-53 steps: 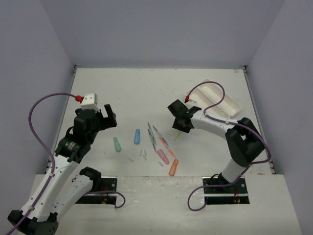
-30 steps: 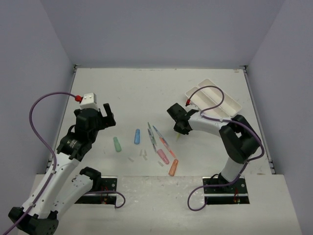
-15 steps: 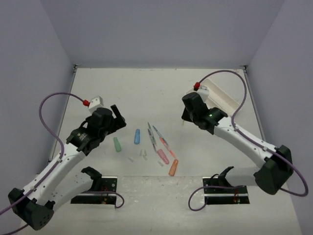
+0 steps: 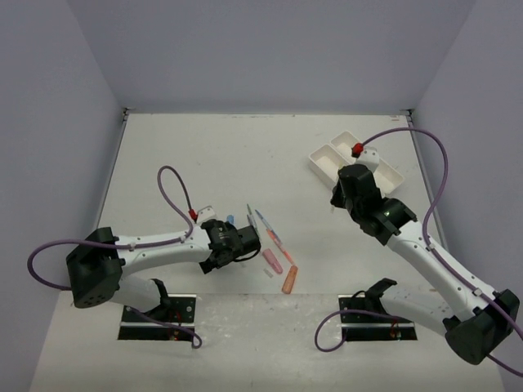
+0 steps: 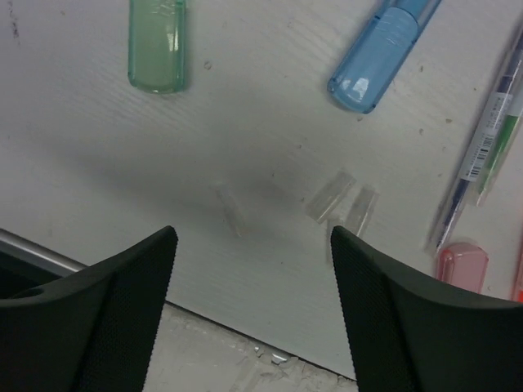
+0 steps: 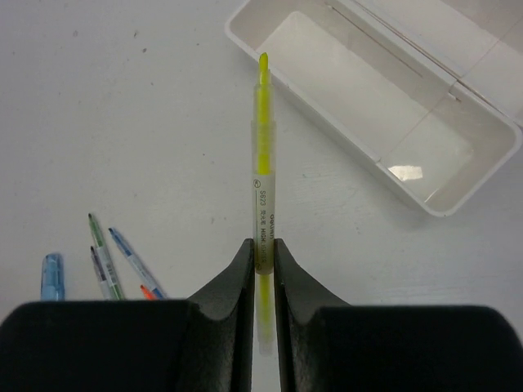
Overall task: Sort the stationery into containers
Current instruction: Close the pen cap on the pen.
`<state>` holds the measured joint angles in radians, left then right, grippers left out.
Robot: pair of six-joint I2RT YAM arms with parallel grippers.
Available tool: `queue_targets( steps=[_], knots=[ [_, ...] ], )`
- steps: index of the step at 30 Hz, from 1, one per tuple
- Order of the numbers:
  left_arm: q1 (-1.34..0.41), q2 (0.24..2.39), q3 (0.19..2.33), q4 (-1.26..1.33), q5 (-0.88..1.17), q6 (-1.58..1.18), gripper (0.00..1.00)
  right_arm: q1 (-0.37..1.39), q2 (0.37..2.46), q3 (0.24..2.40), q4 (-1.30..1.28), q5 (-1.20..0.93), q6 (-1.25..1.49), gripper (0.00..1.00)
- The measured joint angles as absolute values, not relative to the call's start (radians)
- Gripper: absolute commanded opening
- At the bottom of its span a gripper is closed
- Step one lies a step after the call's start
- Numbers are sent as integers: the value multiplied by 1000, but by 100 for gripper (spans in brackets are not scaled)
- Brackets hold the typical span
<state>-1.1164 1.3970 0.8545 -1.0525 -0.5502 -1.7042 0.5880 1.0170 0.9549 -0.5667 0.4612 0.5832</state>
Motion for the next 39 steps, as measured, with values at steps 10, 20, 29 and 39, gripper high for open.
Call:
queue_targets(
  steps=[10, 20, 29, 39],
  knots=[
    [-1120, 1390, 797, -1063, -503, -1788, 41, 580, 980, 926, -530, 444, 566, 0],
    [-1120, 1387, 717, -948, -500, -1785, 41, 580, 979, 909, -504, 424, 560, 0],
    [-1115, 1390, 675, -882, -502, -1784, 32, 580, 979, 908, -500, 399, 549, 0],
    [-1101, 1320, 611, -812, -508, -1758, 0, 580, 974, 906, -497, 361, 538, 0]
  ],
)
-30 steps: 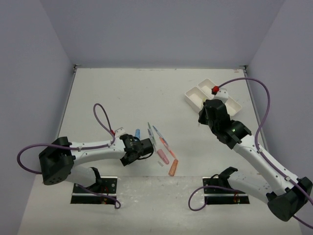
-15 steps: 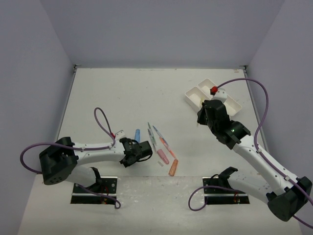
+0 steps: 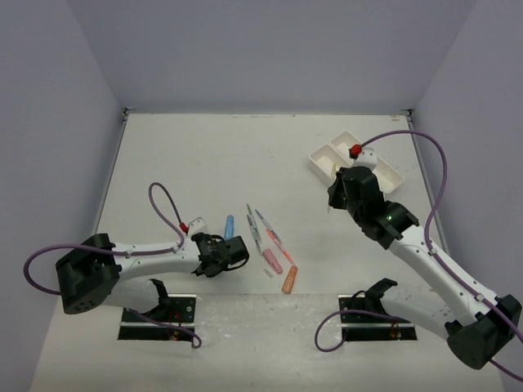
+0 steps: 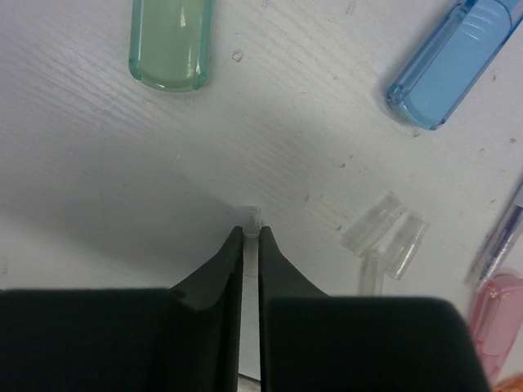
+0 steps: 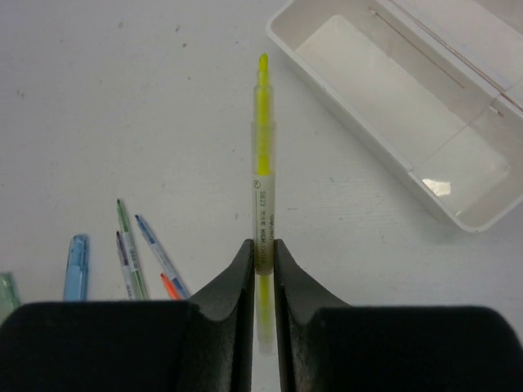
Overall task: Sort the stationery into containers
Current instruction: Close the pen cap on the pen.
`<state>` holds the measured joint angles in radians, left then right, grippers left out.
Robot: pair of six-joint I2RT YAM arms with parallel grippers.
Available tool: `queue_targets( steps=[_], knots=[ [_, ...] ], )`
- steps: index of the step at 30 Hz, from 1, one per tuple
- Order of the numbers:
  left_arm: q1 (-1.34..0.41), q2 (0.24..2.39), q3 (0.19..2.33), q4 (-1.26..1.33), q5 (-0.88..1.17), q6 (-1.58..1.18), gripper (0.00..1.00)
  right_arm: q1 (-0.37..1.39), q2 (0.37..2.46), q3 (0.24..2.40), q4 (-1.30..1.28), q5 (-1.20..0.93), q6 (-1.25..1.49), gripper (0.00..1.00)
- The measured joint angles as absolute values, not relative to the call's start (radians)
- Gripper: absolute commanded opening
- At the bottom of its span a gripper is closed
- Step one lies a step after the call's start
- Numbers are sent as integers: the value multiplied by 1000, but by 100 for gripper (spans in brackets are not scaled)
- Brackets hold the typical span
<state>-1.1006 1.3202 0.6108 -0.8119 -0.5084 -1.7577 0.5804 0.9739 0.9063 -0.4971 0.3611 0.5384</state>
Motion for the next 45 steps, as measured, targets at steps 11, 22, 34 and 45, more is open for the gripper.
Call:
queue_targets(
  steps=[11, 22, 34, 45],
  knots=[
    [-1100, 1144, 641, -775, -567, -1518, 0, 577, 778, 721, -301, -21, 508, 0],
    [-1006, 1063, 916, -185, -561, -668, 0, 659, 727, 350, 174, -464, 695, 0],
    [-909, 1061, 810, 367, -80, -607, 0, 706, 641, 402, 195, -420, 681, 0],
    [-909, 1092, 785, 506, 31, -647, 0, 707, 616, 417, 173, -385, 664, 0]
  ],
)
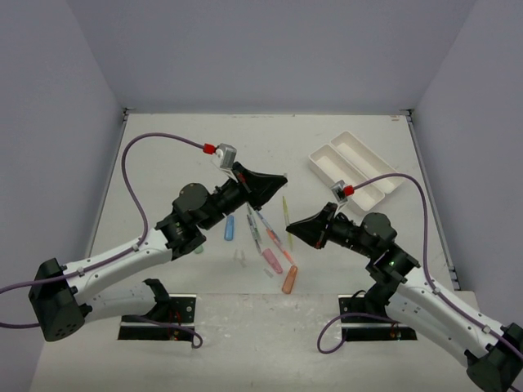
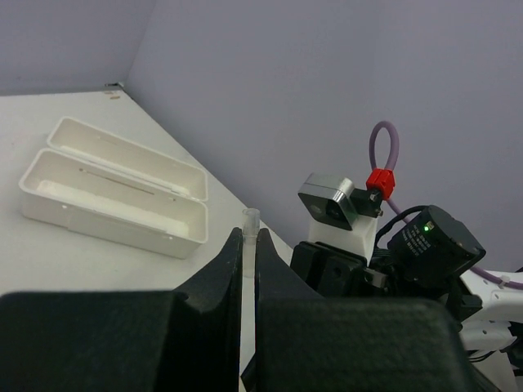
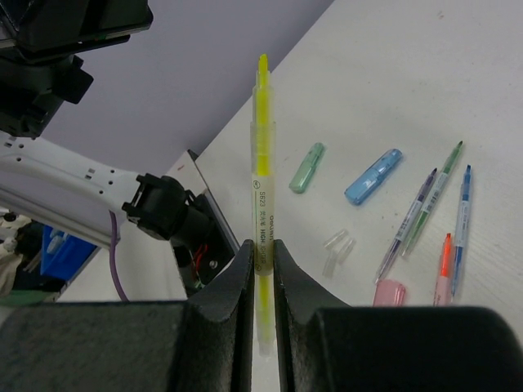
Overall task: Sort the stationery into containers
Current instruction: Close the pen cap on the pen.
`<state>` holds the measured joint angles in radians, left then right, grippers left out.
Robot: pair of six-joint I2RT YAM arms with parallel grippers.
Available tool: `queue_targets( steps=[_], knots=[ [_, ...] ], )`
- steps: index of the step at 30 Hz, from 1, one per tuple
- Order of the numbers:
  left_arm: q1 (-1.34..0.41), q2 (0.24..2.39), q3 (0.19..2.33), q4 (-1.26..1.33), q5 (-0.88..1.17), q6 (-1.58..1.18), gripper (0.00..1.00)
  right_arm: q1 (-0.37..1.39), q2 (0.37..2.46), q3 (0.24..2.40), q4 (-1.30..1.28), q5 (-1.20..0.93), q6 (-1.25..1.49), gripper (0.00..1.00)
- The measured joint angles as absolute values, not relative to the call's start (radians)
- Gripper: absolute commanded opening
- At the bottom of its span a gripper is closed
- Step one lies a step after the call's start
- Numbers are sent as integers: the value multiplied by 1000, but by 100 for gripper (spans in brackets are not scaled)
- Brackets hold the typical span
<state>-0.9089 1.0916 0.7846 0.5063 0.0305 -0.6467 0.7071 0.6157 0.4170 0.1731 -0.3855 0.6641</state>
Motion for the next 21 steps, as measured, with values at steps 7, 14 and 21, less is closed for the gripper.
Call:
queue_targets(
  steps=[7, 14, 21],
  knots=[
    [-909, 1104, 754, 560, 50, -654, 0, 708, 571, 425, 157, -382, 661, 0],
    [-909, 1121, 749, 577, 55, -657, 0, 709, 560, 441, 136, -371, 653, 0],
    [-909, 1146, 747, 586, 72, -669, 0, 709, 561, 457, 119, -352, 644, 0]
  ],
)
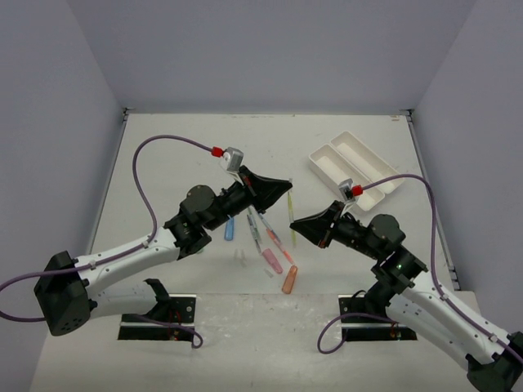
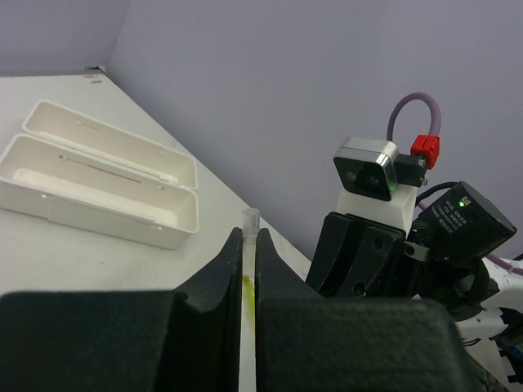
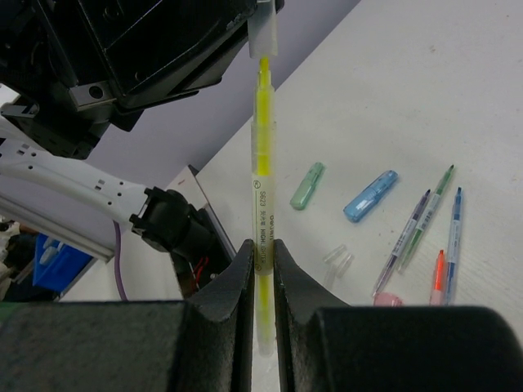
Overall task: Sort the stationery into containers
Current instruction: Close the pen cap on the pen.
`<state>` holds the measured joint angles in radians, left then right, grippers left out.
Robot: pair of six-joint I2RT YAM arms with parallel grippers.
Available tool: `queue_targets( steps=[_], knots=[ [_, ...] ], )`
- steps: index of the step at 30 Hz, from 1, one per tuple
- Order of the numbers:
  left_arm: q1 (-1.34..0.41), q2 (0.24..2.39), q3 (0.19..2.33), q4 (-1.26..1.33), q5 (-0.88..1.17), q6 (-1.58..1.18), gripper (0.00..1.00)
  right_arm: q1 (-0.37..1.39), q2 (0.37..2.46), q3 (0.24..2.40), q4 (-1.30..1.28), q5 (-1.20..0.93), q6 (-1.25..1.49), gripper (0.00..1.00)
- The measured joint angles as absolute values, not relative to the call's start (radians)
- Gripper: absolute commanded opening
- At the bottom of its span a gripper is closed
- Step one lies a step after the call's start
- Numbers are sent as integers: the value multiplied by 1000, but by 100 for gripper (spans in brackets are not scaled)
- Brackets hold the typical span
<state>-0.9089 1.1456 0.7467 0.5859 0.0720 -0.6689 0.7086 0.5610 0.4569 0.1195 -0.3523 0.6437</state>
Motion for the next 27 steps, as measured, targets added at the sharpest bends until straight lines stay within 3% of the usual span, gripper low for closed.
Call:
queue_targets(
  steps=[27],
  knots=[
    [-904, 1159, 746, 590, 73, -669, 0, 709, 553, 463, 81, -347, 633, 0]
  ],
)
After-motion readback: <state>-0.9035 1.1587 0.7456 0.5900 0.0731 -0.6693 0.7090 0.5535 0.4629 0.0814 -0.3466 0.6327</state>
